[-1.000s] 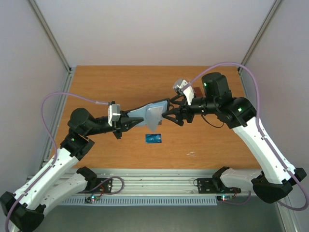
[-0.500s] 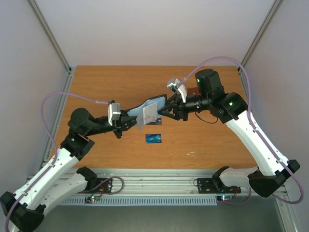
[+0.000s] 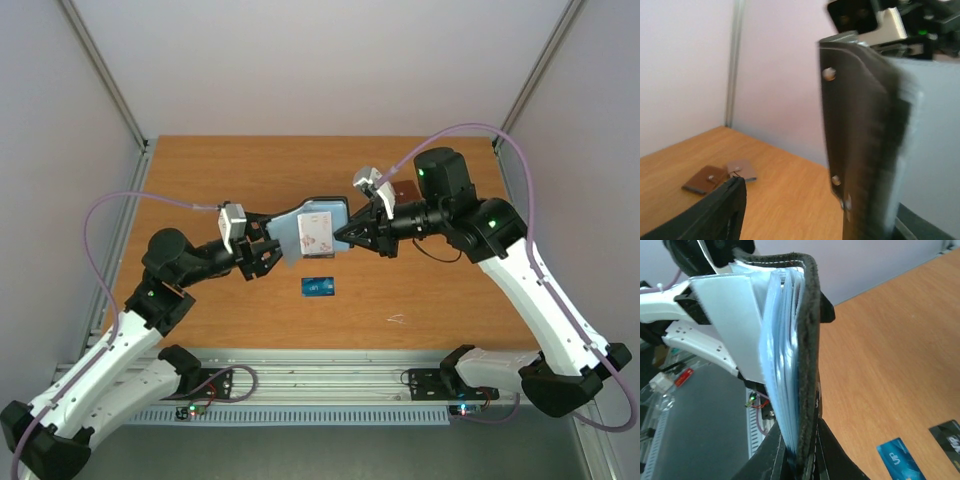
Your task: Take the credit cards out of the card holder
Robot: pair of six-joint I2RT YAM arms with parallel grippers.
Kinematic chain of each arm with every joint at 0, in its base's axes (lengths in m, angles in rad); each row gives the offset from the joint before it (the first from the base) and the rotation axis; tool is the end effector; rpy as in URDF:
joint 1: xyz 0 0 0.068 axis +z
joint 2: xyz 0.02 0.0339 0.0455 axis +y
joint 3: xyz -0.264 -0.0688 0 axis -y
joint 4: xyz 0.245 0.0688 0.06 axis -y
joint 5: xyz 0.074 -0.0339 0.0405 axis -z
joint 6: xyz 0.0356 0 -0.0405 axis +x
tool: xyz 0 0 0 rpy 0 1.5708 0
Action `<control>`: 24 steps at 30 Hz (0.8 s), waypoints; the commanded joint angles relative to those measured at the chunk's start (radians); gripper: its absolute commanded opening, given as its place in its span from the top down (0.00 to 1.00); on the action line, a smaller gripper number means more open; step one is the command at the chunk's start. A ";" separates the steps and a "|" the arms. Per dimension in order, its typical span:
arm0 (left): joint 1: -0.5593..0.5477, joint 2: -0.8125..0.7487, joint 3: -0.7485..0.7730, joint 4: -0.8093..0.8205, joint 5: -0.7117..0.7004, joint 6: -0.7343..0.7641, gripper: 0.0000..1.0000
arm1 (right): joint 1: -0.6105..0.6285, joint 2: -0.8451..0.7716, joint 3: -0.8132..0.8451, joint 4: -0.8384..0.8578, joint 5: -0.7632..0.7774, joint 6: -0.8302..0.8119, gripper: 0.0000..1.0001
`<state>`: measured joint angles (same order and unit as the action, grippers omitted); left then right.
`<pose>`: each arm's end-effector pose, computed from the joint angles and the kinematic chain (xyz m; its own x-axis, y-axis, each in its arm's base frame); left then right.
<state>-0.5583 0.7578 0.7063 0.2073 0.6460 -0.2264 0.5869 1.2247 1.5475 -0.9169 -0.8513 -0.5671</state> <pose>0.1389 -0.1120 0.3582 -0.0799 -0.1614 -0.9836 0.9333 0.3345 -0.1307 0.1721 0.1466 0.4419 0.0817 -0.3708 -0.9251 -0.9959 0.0052 -0.0900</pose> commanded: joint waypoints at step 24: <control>0.041 0.042 0.039 -0.008 0.091 -0.121 0.64 | 0.088 0.075 0.054 0.062 0.210 0.152 0.99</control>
<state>-0.5186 0.7979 0.7231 0.1390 0.7876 -0.2394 0.6662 1.3079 1.6054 -0.9100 -0.5110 -0.3752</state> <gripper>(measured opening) 0.339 0.095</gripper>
